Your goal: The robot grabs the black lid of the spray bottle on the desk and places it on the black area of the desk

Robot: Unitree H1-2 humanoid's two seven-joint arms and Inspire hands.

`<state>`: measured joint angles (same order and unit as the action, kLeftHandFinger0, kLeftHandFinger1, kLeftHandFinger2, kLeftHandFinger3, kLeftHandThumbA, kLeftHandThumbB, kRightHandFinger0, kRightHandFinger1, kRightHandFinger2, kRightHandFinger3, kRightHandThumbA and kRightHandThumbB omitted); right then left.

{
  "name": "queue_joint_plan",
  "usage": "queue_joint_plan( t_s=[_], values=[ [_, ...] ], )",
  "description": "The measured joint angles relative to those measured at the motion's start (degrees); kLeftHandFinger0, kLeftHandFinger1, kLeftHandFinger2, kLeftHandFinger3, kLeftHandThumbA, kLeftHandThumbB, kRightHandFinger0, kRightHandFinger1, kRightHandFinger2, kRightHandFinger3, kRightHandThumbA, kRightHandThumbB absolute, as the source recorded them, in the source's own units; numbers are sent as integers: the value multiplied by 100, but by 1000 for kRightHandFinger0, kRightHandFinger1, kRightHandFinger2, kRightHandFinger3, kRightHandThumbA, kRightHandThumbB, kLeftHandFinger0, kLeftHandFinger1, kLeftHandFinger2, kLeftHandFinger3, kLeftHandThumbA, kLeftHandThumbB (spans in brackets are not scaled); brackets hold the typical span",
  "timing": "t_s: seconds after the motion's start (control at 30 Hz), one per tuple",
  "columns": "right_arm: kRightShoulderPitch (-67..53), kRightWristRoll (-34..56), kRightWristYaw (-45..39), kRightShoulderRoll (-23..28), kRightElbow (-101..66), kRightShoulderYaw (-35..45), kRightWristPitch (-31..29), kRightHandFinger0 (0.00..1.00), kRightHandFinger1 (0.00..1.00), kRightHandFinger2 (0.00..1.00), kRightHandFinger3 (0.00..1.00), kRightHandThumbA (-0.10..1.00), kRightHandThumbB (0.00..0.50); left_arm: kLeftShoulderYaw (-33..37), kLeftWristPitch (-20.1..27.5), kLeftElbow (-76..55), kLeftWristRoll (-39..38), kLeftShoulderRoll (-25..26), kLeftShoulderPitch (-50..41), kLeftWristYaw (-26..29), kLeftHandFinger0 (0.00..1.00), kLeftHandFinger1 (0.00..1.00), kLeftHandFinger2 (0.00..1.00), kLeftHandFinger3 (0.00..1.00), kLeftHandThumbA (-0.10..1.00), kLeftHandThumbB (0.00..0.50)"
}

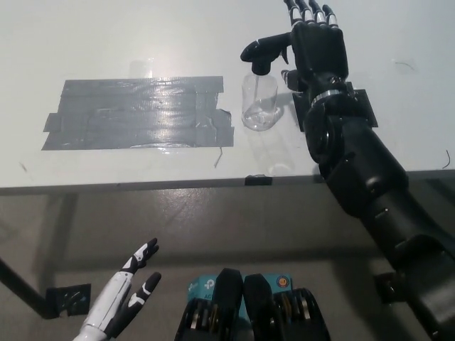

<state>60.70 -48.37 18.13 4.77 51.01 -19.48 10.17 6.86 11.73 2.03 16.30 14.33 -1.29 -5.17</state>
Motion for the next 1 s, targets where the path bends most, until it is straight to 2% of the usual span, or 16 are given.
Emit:
queue_joint_plan(
  t_s=[0.3,0.47,0.63,0.8,0.9,1.0],
  values=[
    [104,144,184,-35,229,-20,-55,1000,1000,1000,1000,829,383,0,-8,-30,12,3,60,-3,1000,1000,1000,1000,1000,262],
    [124,224,281,-77,346,-28,-107,1000,1000,1000,1000,803,374,0,-21,-51,22,9,67,-3,1000,1000,1000,1000,1000,262],
    [154,285,310,-77,486,-46,-167,1000,1000,1000,1000,793,343,2,-24,-71,27,18,67,-8,1000,1000,1000,1000,1000,249],
    [208,325,312,-76,702,-79,-254,1000,1000,1000,1000,789,352,5,-24,-74,27,59,77,-40,1000,1000,1000,1000,1000,258],
    [224,345,314,-76,723,-116,-271,1000,1000,1000,1000,743,357,13,-23,-73,28,60,86,-41,1000,1000,1000,1000,1000,257],
    [272,376,337,-76,775,-145,-301,1000,1000,1000,1000,676,337,18,-23,-73,30,60,89,-41,1000,1000,1000,1000,1000,255]
  ],
)
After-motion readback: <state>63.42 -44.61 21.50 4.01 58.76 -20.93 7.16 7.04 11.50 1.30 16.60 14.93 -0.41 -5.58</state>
